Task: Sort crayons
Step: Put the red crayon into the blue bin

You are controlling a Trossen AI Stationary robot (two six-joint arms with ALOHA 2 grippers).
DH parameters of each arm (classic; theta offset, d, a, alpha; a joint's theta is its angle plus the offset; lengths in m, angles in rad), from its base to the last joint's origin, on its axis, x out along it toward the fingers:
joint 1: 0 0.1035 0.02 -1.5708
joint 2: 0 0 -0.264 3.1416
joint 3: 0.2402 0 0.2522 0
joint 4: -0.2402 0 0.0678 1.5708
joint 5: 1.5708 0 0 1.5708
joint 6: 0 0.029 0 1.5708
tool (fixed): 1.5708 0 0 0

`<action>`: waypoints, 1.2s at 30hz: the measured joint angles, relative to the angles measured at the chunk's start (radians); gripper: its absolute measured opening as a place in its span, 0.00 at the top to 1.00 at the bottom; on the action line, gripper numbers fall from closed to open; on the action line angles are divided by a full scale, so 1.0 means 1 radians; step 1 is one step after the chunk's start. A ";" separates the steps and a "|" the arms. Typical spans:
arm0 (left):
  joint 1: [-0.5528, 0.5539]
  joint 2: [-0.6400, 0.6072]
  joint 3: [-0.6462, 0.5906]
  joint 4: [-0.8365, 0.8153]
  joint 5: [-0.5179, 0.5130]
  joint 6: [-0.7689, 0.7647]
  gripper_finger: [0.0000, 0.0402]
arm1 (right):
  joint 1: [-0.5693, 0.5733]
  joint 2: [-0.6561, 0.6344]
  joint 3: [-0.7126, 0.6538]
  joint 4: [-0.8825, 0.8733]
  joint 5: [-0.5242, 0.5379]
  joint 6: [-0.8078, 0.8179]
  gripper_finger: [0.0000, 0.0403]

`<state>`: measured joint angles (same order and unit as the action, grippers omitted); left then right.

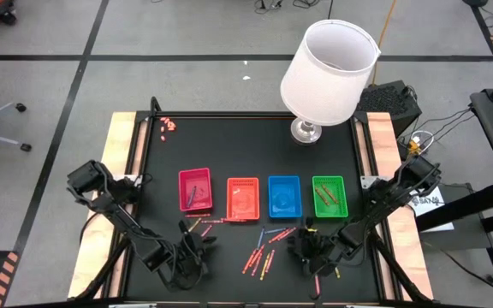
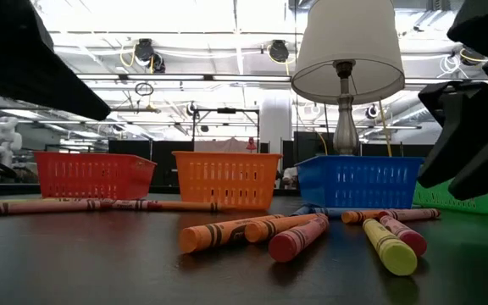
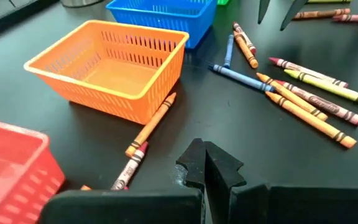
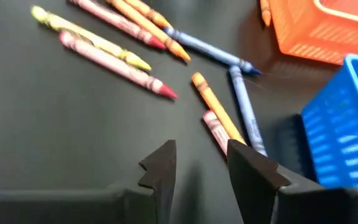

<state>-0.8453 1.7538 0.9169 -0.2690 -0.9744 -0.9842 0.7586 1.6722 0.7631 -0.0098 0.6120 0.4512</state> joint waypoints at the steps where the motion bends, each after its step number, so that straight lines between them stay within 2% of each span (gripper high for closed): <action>1: 0.004 0.000 0.000 0.000 0.000 0.000 0.99 | 0.000 0.000 0.000 -0.013 0.014 0.000 0.68; 13: 0.021 0.000 0.000 -0.001 0.003 0.004 0.99 | -0.045 0.000 0.000 -0.088 0.011 -0.019 0.68; 18: 0.021 0.000 0.000 -0.001 0.012 0.003 0.99 | -0.090 0.000 0.000 -0.101 -0.095 -0.010 0.68; 27: 0.021 0.000 0.000 -0.001 0.012 0.004 0.99 | -0.133 -0.003 0.003 -0.134 -0.214 0.038 0.68; 36: 0.021 0.000 0.000 -0.001 0.013 0.004 0.99 | -0.130 -0.003 0.003 -0.134 -0.245 0.033 0.68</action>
<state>-0.8242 1.7538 0.9169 -0.2703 -0.9615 -0.9799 0.6285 1.6691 0.7658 -0.1442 0.3669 0.4843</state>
